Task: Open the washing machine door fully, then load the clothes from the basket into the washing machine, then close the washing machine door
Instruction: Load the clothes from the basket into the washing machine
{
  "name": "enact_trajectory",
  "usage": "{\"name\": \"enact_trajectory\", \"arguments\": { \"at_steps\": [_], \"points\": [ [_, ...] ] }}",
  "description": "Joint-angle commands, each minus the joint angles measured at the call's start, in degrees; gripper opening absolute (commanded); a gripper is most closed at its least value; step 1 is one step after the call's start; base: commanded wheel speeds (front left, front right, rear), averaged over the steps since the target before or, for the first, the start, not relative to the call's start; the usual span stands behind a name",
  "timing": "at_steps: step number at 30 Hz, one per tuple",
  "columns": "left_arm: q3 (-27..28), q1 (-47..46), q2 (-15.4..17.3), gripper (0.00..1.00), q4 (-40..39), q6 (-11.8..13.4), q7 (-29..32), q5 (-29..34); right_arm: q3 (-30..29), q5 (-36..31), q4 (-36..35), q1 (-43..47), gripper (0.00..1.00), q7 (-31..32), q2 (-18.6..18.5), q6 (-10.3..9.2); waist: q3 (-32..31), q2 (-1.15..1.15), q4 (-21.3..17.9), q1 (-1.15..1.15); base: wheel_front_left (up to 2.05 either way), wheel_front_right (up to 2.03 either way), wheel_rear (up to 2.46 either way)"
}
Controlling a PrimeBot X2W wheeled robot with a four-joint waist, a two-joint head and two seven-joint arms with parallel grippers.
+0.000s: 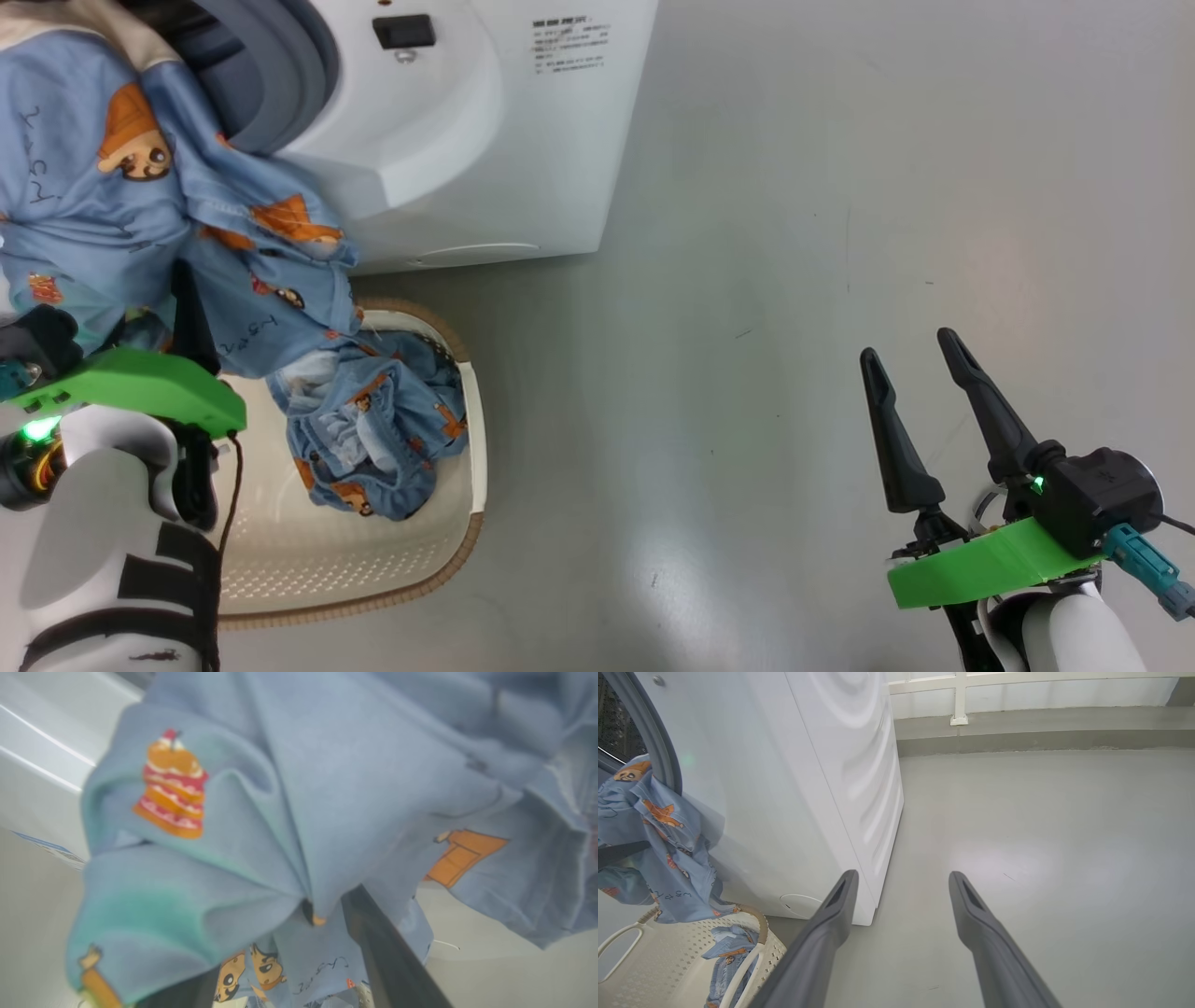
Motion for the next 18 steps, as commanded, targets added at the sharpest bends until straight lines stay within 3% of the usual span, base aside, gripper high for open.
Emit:
{"name": "enact_trajectory", "arguments": {
  "at_steps": [1, 5, 6, 7, 8, 18],
  "points": [
    [1.56, -0.55, 2.57, 1.0, 0.12, -0.14, -0.36, 0.21, 1.66, -0.46, -1.22, 0.13, 1.0, -0.13, 0.04, 0.09, 0.01, 0.0, -0.17, 0.0, 0.0, 0.0, 0.0],
    [2.03, -1.91, 2.87, 1.0, 2.04, -0.81, -0.36, -0.16, 1.66, -0.46, -1.21, 0.03, 1.0, -0.12, 0.04, 0.09, 0.11, 0.0, -0.42, 0.0, 0.0, 0.0, 0.0],
    [2.22, -2.16, 2.89, 0.82, 2.42, -1.04, -0.36, -0.4, 1.68, -0.47, -1.2, 0.0, 1.0, -0.11, 0.04, 0.09, 0.11, 0.0, -0.46, 0.0, 0.0, 0.0, 0.0],
    [2.4, -2.35, 2.94, 0.25, 2.62, -1.2, -0.36, -0.55, 1.71, -0.48, -1.17, -0.01, 1.0, -0.11, 0.04, 0.09, 0.11, 0.0, -0.51, 0.0, 0.0, 0.0, 0.0],
    [2.46, -2.49, 2.96, 0.0, 2.71, -1.37, -0.36, -0.59, 1.74, -0.48, -1.15, -0.03, 1.0, -0.11, 0.04, 0.09, 0.1, 0.0, -0.55, 0.0, 0.0, 0.0, 0.0],
    [1.95, 0.35, 1.99, 0.0, -0.72, -2.4, -0.36, 0.21, 1.57, -0.38, -0.75, 0.28, 1.0, -0.21, 0.04, 0.09, -1.36, 0.0, 0.43, 0.0, 0.0, 0.0, 0.0]
  ]
}}
